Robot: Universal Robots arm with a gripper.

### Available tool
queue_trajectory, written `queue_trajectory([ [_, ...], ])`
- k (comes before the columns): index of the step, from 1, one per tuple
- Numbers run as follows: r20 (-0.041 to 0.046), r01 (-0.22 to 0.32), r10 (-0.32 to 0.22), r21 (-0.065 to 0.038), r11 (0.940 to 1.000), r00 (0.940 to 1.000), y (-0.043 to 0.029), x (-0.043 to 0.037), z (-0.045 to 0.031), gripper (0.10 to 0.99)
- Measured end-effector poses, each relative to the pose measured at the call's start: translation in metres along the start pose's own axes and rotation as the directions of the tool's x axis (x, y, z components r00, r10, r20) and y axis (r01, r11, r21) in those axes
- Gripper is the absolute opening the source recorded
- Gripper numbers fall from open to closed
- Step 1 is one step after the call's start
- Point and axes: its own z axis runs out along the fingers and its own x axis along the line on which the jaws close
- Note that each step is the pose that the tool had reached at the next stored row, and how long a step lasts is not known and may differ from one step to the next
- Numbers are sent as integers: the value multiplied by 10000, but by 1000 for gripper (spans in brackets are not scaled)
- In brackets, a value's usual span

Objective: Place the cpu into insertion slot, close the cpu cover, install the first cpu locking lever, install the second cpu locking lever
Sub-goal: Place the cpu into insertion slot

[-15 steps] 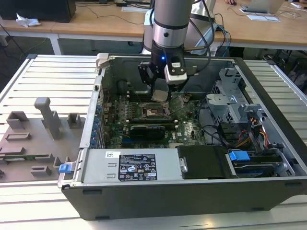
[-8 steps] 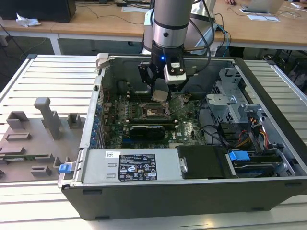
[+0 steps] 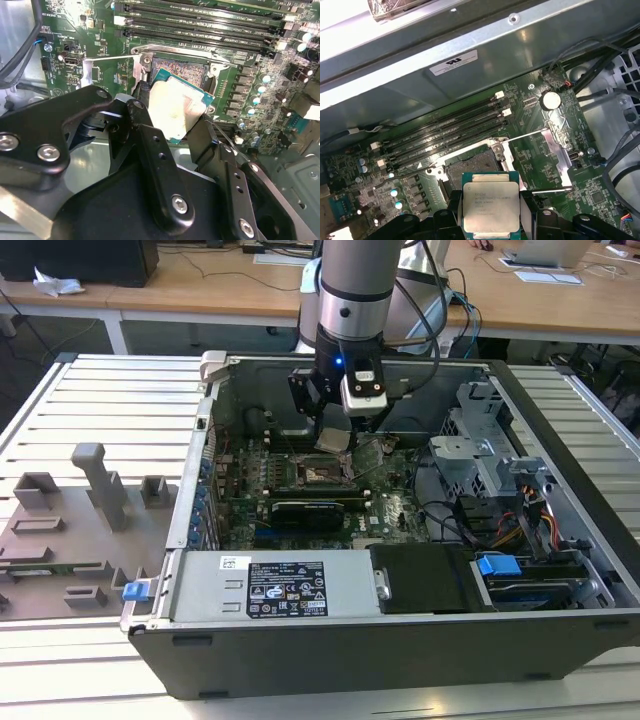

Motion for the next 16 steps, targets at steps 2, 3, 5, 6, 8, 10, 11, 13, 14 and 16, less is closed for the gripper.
queue_trajectory([
  [2, 1, -31, 31, -1, 10000, 10000, 0, 0, 0, 541],
  [3, 2, -56, 56, -1, 10000, 10000, 0, 0, 1, 541],
  [5, 5, -108, 108, -2, 9999, 9999, 0, 0, 1, 541],
  [6, 6, -128, 128, -2, 9999, 9999, 0, 0, 1, 541],
  [8, 13, -280, 280, -4, 9996, 9996, 0, 0, 3, 541],
  [10, 18, -367, 367, -4, 9993, 9993, 0, 0, 4, 541],
  [11, 22, -409, 409, -3, 9992, 9992, 0, 0, 5, 541],
  [13, 32, -542, 542, 3, 9985, 9985, 0, 0, 7, 541],
  [14, 38, -606, 606, 7, 9982, 9982, 0, 0, 8, 541],
  [16, 56, -713, 713, 30, 9975, 9974, 0, 0, 9, 541],
])
